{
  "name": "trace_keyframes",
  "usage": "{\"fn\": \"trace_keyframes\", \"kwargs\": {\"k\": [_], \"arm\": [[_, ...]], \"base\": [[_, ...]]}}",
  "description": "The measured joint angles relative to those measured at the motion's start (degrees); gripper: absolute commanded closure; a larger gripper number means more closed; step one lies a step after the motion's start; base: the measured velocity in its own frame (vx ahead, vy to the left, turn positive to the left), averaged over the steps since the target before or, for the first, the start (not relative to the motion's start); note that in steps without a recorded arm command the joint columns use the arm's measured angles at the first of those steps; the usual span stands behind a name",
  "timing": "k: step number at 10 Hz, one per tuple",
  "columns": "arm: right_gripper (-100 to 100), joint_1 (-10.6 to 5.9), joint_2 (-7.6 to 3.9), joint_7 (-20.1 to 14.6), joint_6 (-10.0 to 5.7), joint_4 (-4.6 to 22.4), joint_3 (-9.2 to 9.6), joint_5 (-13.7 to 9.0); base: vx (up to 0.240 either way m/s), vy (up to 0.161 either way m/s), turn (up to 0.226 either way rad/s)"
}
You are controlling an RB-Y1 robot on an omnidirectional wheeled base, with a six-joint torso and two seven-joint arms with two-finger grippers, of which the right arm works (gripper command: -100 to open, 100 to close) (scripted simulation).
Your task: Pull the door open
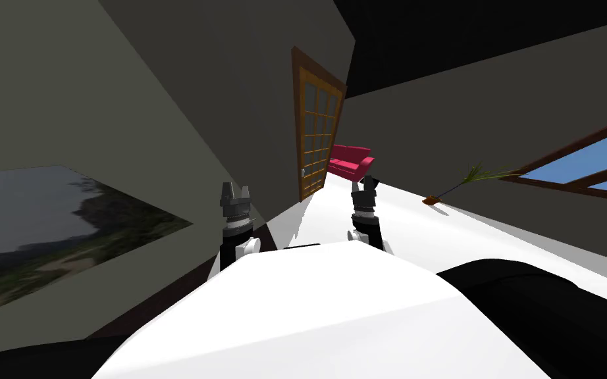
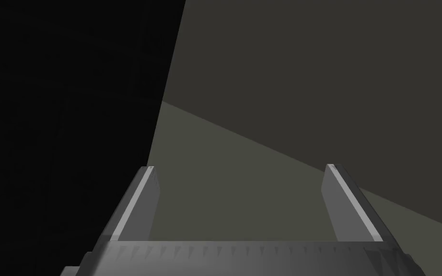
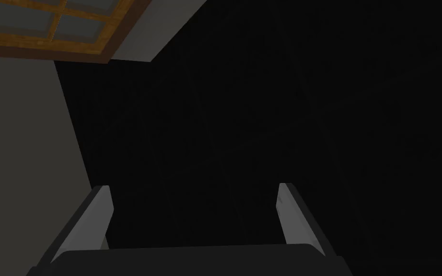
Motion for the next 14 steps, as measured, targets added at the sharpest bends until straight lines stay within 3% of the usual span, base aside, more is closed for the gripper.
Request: {"fn": "trace_keyframes", "kwargs": {"k": [7, 14], "arm": [[-100, -3.23, -2.59, -6.85, -2.08, 8.91, 0.13, -4.75], [-100, -6.43, -4.41, -14.95, -4.4, 18.67, 0.58, -10.11]], "base": [[0.112, -0.076, 0.181], [0.104, -0.087, 0.179]]}}
